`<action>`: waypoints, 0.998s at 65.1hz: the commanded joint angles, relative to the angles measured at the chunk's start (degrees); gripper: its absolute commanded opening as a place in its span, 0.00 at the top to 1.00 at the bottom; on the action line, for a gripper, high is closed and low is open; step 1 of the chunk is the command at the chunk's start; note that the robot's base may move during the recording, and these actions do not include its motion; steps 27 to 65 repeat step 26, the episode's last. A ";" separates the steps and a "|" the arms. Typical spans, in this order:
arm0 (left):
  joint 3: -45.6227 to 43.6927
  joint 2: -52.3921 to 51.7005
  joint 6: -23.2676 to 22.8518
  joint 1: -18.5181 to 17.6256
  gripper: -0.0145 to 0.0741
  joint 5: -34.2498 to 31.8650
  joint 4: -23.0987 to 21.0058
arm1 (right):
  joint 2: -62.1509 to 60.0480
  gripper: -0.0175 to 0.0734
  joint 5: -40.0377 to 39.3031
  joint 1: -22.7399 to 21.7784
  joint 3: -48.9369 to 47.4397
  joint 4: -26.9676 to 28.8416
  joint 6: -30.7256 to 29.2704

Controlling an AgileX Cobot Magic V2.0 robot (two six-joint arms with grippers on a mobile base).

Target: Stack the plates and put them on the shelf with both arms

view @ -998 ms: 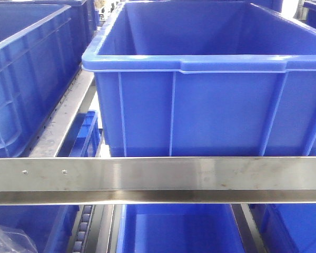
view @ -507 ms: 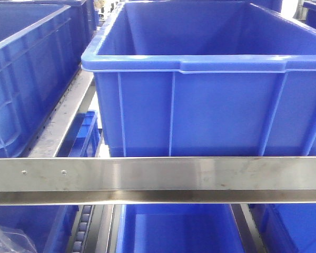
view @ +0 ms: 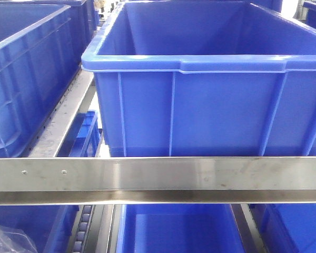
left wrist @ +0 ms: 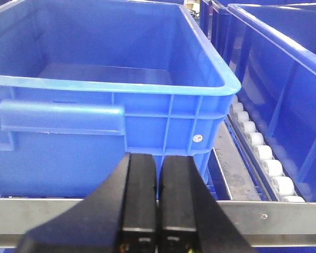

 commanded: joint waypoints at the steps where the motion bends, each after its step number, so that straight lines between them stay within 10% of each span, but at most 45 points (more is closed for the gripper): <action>1: 0.17 -1.13 -0.49 -0.42 0.74 -5.30 0.04 | -1.08 0.78 -4.64 -0.35 0.08 -0.09 -0.26; 65: 0.17 -1.13 -0.49 -0.42 0.74 -5.30 0.04 | -1.08 0.78 -4.64 -0.35 0.08 -0.09 -0.26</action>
